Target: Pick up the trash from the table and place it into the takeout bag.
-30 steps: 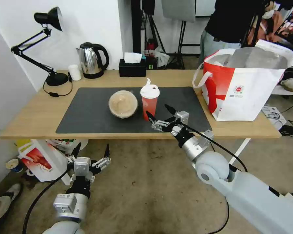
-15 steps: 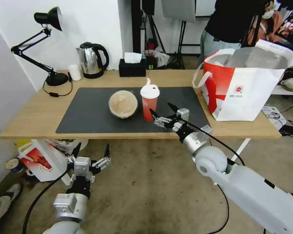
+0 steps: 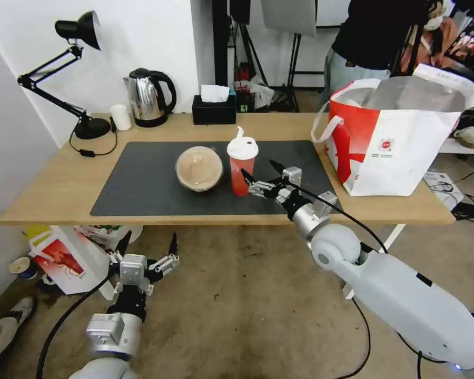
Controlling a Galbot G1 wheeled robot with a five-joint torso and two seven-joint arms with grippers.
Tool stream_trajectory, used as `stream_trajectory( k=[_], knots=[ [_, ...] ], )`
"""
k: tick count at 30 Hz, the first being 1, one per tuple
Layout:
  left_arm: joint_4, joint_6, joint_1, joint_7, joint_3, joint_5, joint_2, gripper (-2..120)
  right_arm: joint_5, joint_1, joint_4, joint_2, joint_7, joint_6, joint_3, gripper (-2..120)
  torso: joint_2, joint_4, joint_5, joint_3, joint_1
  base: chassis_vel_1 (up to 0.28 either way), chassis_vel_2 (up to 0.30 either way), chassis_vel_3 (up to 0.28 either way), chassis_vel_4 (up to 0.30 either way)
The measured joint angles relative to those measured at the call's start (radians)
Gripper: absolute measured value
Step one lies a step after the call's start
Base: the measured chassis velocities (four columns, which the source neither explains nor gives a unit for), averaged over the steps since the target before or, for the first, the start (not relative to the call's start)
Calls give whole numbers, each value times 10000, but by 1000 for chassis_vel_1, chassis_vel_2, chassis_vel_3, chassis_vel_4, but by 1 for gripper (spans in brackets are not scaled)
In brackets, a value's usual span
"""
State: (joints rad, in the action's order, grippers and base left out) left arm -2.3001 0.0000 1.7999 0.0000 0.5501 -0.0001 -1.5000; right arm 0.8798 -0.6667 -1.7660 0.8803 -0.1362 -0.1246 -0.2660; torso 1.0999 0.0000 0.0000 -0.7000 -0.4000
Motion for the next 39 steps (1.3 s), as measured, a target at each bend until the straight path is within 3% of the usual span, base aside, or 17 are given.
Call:
stream_trajectory(
  k=[39],
  knots=[
    [0,0,0,0,0,0,0,100,139,1049,1604,1017,299,54,-661,100,2,0,0,0,0,0,0,0,0]
  ],
)
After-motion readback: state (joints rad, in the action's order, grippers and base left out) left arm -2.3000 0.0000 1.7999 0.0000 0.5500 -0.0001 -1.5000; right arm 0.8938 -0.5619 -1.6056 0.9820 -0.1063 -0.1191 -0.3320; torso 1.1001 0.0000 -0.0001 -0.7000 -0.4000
